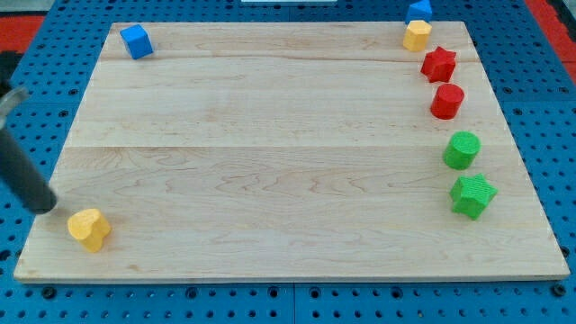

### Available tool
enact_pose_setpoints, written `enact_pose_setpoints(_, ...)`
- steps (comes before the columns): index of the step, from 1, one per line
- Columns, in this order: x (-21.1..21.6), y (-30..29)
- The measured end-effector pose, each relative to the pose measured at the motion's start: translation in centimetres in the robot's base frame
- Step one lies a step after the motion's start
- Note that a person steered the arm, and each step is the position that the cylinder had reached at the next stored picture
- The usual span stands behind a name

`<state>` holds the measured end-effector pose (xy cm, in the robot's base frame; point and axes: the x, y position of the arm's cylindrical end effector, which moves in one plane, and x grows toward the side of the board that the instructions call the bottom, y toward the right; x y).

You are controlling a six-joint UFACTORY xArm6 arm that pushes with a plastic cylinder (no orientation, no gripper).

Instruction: Push the yellow heart to bottom center

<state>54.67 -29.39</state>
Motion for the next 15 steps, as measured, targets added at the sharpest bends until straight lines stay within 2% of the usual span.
enact_pose_setpoints(2,3.2,4.2)
enact_pose_setpoints(5,1.5,7.3)
enact_pose_setpoints(8,1.5,17.4)
enact_pose_setpoints(11,-0.5,21.0)
enact_pose_setpoints(15,-0.5,33.8)
